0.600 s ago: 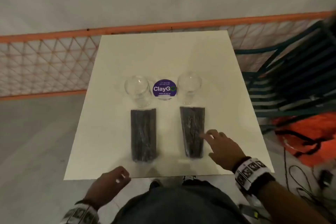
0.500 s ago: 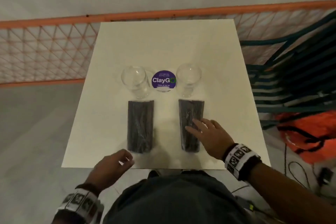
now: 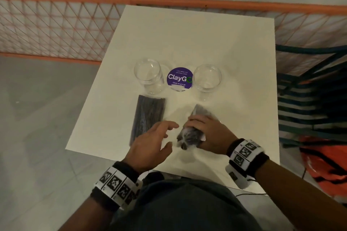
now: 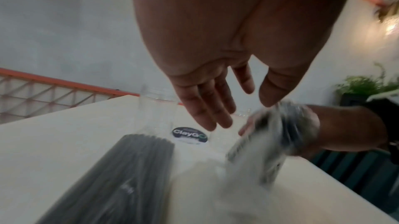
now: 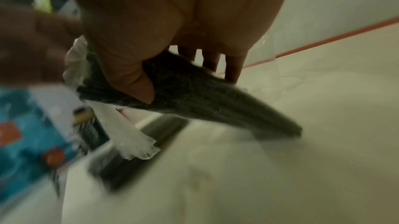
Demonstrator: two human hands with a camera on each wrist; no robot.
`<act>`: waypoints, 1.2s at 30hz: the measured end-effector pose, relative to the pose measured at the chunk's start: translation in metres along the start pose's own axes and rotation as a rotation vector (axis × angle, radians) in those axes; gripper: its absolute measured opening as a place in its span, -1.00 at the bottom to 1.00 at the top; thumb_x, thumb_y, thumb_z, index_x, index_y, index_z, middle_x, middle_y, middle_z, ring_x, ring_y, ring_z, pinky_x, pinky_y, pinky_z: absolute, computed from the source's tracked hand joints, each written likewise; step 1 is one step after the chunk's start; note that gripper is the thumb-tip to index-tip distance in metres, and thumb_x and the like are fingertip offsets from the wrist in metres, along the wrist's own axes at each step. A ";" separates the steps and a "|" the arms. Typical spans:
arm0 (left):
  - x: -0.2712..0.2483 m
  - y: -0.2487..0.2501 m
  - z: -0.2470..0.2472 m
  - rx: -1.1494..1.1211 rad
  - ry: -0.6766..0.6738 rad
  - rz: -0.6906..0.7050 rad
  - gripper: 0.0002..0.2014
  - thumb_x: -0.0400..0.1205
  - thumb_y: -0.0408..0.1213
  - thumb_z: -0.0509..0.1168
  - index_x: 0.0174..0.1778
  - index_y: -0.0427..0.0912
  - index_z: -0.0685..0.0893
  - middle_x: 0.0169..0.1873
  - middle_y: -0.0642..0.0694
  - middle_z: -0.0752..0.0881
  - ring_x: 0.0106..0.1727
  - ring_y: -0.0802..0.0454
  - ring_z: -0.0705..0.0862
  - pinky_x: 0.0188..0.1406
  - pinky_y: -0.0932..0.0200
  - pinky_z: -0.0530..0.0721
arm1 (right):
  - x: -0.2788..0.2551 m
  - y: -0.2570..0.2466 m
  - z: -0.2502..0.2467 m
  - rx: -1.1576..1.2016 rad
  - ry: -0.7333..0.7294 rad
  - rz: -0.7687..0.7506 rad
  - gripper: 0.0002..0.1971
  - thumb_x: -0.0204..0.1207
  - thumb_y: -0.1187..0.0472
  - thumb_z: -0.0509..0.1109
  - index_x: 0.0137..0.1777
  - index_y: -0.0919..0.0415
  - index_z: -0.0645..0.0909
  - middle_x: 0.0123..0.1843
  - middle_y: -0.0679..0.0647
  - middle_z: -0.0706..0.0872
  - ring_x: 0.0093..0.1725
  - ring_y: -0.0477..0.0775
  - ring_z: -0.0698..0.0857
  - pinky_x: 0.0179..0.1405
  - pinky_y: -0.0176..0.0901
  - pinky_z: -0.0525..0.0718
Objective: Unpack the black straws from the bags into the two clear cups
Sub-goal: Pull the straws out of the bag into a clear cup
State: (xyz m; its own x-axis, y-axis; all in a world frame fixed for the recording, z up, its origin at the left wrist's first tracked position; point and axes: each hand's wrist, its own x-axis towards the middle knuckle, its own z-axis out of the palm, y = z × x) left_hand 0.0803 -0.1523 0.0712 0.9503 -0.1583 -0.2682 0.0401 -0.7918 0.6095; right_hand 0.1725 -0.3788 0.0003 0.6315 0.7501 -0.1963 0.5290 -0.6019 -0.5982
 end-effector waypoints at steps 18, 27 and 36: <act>0.061 0.042 -0.040 -0.112 0.015 0.133 -0.83 0.60 0.04 0.39 0.05 0.15 0.75 -0.16 0.17 0.80 -0.10 0.22 0.73 -0.04 0.09 0.71 | -0.040 -0.027 -0.014 0.629 0.434 0.405 -0.09 0.14 -0.20 0.58 0.52 -0.19 0.28 0.48 -0.14 0.47 0.40 -0.16 0.55 0.34 -0.35 0.55; 0.058 0.061 -0.053 -0.557 -0.025 0.258 -0.70 0.61 -0.28 0.45 0.25 0.06 0.74 0.12 0.18 0.79 0.21 0.19 0.72 0.24 0.18 0.69 | -0.026 -0.057 -0.032 0.271 0.732 0.469 -0.46 0.16 -0.38 0.43 0.11 -0.22 0.47 0.11 -0.17 0.52 0.09 -0.07 0.57 -0.07 0.00 0.70; 0.059 0.076 -0.080 -0.650 0.021 0.319 -0.86 0.51 -0.38 0.56 -0.10 -0.07 0.82 -0.19 0.15 0.84 -0.08 0.22 0.78 0.05 0.33 0.65 | -0.053 -0.027 -0.064 0.488 0.918 0.525 -0.37 0.33 -0.08 0.62 0.39 -0.11 0.51 0.32 -0.12 0.62 0.23 -0.06 0.64 0.20 -0.07 0.66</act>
State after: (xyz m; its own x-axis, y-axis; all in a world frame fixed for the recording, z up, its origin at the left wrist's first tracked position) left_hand 0.1640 -0.1745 0.1615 0.9520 -0.3061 0.0070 -0.0706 -0.1973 0.9778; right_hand 0.1612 -0.4201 0.0767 0.9870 -0.1605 0.0079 -0.0677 -0.4602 -0.8852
